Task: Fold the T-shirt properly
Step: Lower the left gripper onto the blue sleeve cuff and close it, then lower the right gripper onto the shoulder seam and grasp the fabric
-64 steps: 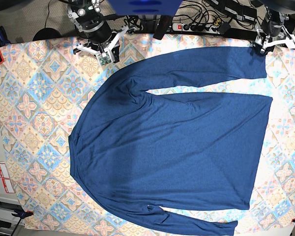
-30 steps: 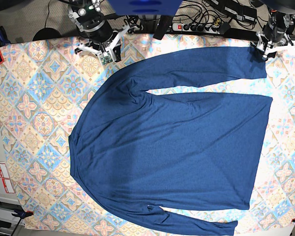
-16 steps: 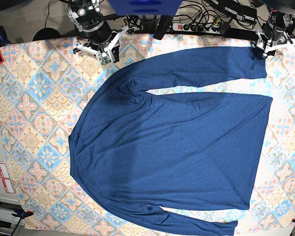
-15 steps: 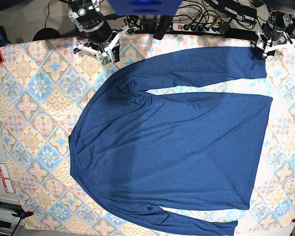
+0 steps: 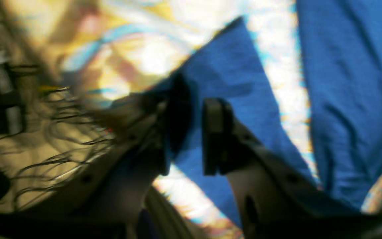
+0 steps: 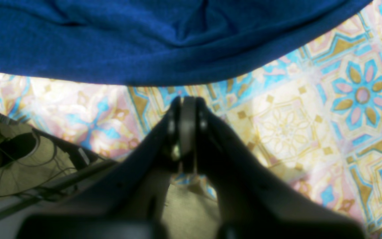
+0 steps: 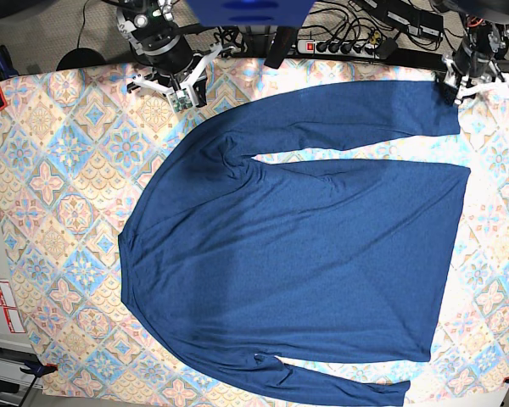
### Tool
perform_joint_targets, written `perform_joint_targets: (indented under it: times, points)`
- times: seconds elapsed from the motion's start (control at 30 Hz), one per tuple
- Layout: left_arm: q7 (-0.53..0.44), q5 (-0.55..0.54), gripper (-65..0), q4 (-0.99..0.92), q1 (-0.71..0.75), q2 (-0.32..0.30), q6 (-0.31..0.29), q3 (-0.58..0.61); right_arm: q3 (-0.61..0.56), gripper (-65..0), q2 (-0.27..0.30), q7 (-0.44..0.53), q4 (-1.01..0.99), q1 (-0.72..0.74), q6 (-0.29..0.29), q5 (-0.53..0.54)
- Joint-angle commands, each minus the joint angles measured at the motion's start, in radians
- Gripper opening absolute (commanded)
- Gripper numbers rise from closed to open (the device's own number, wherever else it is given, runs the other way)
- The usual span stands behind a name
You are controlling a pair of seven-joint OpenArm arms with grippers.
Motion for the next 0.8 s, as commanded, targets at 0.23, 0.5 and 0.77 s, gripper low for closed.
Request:
perform_joint_targets:
  times: [0.23,0.5,0.77]
  points:
    - [0.056,-0.013,-65.0,-0.039,-0.009,-0.014,-0.005,-0.006,-0.001,-64.6,-0.001,0.022,0.017,-0.007,-0.001,0.002]
    - [0.056,-0.013,-65.0,-0.039,0.0,-0.016,-0.005,-0.009,-0.034,-62.4,-0.005,0.021,0.02,0.029,-0.001,0.006]
    - [0.056,-0.015,-65.0,-0.039,0.0,-0.016,-0.005,-0.01,-0.037,-42.7,-0.005,0.021,0.014,0.11,-0.003,0.009]
